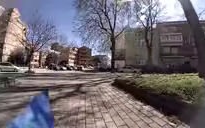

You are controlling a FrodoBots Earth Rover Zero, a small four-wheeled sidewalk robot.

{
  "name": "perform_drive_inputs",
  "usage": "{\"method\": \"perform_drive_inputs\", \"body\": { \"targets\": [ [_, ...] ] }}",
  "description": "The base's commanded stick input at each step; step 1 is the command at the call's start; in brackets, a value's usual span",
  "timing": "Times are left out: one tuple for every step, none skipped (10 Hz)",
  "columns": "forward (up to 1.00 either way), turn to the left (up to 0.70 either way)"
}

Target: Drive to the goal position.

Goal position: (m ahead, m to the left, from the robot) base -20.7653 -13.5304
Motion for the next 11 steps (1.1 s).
{"method": "perform_drive_inputs", "body": {
  "targets": [
    [0.00, 0.70],
    [0.00, 0.70],
    [0.00, 0.70],
    [0.00, 0.70],
    [0.00, 0.70],
    [0.00, 0.70],
    [0.00, 0.70],
    [0.00, 0.70],
    [0.00, 0.70],
    [0.00, 0.70],
    [0.00, 0.70]
  ]
}}
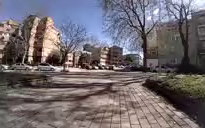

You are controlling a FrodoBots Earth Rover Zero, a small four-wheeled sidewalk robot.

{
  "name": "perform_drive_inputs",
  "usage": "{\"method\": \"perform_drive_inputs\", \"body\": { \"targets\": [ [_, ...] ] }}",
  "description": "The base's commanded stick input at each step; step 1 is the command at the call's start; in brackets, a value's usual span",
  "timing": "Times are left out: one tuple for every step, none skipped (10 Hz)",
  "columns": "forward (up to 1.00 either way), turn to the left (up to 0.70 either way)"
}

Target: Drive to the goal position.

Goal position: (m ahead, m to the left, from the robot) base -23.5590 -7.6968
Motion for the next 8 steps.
{"method": "perform_drive_inputs", "body": {
  "targets": [
    [0.00, 0.70],
    [0.00, 0.70],
    [0.00, 0.70],
    [0.00, 0.70],
    [0.00, 0.70],
    [0.00, 0.70],
    [0.00, 0.70],
    [0.00, 0.70]
  ]
}}
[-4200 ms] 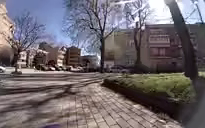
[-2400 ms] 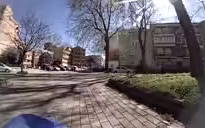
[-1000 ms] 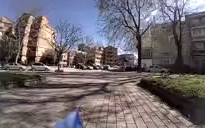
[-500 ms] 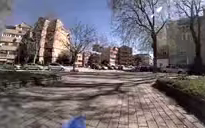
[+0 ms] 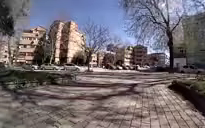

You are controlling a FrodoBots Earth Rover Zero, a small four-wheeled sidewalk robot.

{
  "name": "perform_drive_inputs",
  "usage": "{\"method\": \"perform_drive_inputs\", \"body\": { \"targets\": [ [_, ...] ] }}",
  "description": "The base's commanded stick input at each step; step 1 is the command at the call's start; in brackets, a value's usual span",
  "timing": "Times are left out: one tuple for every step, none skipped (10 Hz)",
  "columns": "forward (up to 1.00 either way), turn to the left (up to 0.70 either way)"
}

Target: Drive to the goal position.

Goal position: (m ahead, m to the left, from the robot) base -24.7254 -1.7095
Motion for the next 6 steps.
{"method": "perform_drive_inputs", "body": {
  "targets": [
    [0.00, 0.70],
    [0.00, 0.70],
    [0.00, 0.70],
    [0.00, 0.70],
    [0.00, 0.70],
    [0.00, 0.70]
  ]
}}
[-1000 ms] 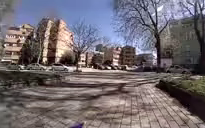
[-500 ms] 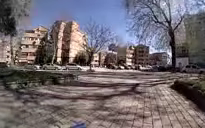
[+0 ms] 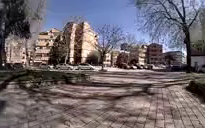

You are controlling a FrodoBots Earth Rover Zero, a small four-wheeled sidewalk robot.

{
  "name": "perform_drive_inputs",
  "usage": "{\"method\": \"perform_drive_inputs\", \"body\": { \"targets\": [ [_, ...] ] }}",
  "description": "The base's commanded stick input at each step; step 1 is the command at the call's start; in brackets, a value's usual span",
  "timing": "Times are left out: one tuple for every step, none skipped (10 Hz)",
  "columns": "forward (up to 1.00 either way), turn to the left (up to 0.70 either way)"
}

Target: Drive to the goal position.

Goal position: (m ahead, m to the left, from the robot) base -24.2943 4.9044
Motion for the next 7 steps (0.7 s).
{"method": "perform_drive_inputs", "body": {
  "targets": [
    [0.00, 0.70],
    [0.00, 0.70],
    [0.00, 0.70],
    [0.00, 0.70],
    [0.00, 0.70],
    [0.00, 0.70],
    [0.00, 0.70]
  ]
}}
